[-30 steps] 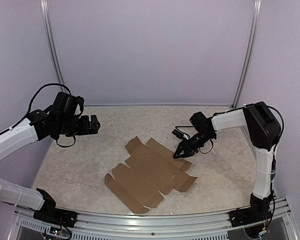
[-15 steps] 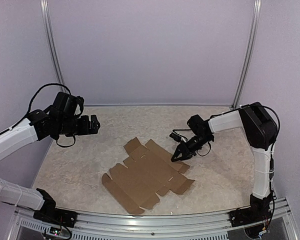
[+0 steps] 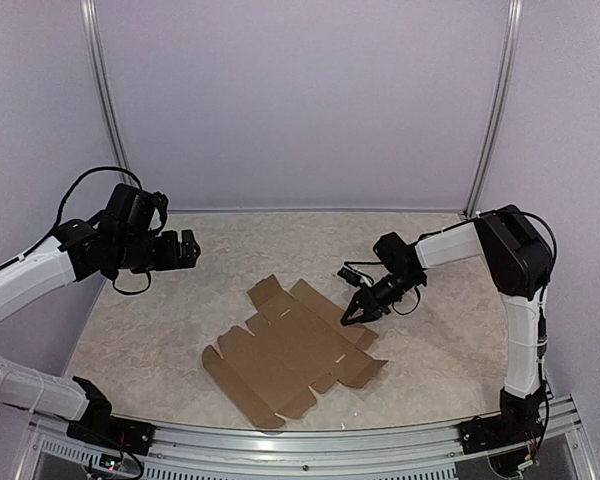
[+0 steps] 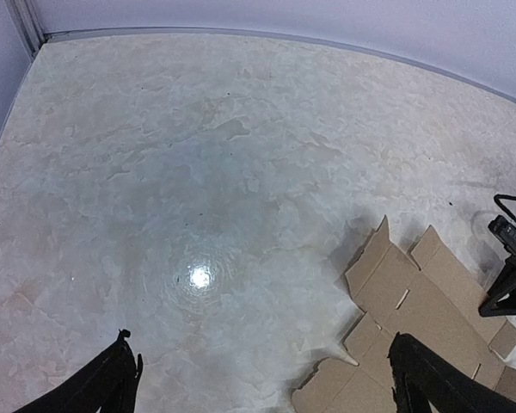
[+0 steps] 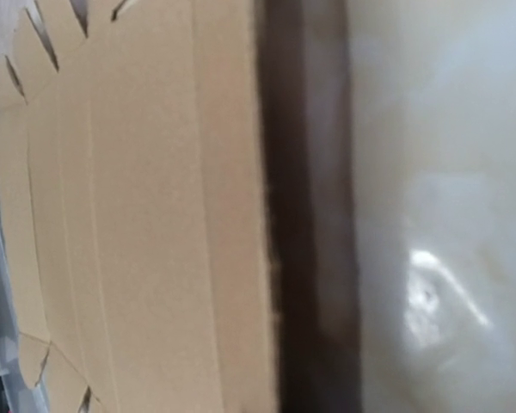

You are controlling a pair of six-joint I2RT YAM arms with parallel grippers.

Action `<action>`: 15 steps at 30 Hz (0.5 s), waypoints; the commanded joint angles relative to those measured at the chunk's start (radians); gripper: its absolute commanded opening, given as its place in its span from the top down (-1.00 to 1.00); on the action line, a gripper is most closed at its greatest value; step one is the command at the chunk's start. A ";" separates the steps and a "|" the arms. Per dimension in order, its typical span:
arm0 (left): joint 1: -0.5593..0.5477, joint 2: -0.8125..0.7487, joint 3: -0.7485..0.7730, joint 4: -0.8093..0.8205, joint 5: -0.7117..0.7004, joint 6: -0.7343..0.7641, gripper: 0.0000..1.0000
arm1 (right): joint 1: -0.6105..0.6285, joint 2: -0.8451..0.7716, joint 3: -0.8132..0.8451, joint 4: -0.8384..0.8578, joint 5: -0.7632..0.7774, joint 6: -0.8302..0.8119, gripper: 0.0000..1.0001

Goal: Fold the paper box

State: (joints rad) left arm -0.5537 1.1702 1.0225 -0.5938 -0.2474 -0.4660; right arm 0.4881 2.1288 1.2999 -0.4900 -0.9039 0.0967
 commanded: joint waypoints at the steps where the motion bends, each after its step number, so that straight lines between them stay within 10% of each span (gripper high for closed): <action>1: -0.009 -0.005 0.007 -0.005 0.001 0.004 -0.98 | 0.009 -0.011 0.014 -0.028 0.034 0.000 0.86; 15: -0.009 -0.021 0.025 0.002 -0.020 0.029 -0.98 | 0.084 -0.109 0.179 -0.240 0.341 -0.121 1.00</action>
State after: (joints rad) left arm -0.5537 1.1698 1.0229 -0.5926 -0.2520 -0.4595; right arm 0.5240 2.0769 1.4220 -0.6277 -0.7368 0.0536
